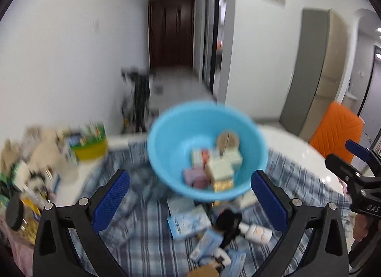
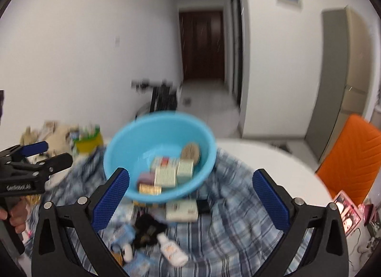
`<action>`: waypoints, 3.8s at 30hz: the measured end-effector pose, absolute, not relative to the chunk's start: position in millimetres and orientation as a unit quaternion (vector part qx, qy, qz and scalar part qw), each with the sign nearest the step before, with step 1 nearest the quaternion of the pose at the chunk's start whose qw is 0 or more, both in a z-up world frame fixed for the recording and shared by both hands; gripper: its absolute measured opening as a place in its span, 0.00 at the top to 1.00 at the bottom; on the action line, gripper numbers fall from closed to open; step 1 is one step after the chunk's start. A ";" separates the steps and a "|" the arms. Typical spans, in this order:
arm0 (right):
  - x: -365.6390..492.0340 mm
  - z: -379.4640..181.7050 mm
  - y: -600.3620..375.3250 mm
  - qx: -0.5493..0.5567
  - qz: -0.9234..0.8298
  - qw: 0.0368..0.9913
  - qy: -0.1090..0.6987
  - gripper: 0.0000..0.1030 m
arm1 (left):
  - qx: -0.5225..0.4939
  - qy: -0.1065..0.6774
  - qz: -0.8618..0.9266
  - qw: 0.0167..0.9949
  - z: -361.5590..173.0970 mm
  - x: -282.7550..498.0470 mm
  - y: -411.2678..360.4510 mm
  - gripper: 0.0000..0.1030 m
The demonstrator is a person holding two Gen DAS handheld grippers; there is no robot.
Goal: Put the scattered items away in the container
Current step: 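Move both tools over the items beside the light blue basin, then grasp the gold box with the left gripper, then grasp the white round puff with the right gripper while the left holds the gold box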
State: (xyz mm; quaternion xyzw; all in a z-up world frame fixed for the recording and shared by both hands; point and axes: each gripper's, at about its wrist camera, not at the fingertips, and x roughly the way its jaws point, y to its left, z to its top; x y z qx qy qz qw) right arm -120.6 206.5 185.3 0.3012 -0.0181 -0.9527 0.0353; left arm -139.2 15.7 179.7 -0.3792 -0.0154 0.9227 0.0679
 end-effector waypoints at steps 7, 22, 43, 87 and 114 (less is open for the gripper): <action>-155.0 162.9 210.9 0.395 -0.918 0.041 0.006 0.00 | -0.464 -0.039 0.884 0.041 134.3 -171.7 -3.1 0.00; -106.1 92.0 186.0 0.374 -0.925 0.058 0.036 0.00 | -0.422 -0.029 0.905 0.043 65.6 -113.3 -8.2 0.00; -83.1 42.0 212.1 0.378 -0.925 0.034 0.005 0.00 | -0.459 -0.059 0.883 0.078 5.1 -165.9 79.6 0.00; -70.1 8.4 231.1 0.407 -0.913 0.022 -0.005 0.00 | -0.381 -0.014 0.919 0.104 15.3 -96.7 57.7 0.48; -60.4 15.7 168.0 0.412 -0.907 0.079 0.029 0.00 | -0.367 -0.014 0.929 0.050 24.3 -53.4 -51.4 0.47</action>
